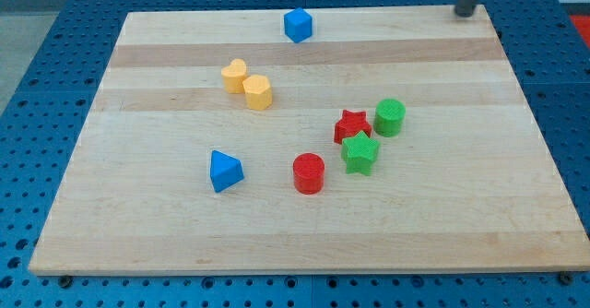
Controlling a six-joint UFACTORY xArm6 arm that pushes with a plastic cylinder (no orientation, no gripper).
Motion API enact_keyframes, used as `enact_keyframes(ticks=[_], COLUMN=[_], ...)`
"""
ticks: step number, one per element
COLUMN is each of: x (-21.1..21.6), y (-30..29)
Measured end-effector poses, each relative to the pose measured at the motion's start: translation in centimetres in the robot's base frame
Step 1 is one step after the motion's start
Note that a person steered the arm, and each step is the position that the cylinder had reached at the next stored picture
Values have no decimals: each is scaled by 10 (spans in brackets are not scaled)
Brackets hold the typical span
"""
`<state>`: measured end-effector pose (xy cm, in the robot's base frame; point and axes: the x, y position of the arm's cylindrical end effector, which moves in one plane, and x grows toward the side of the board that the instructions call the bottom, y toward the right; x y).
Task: Move the blue cube to the top of the yellow hexagon
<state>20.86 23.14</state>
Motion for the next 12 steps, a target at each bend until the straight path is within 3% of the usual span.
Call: enact_keyframes(ticks=[3,6,8,12], x=[0,-1,2,94], y=[-137,-221,-254,-273])
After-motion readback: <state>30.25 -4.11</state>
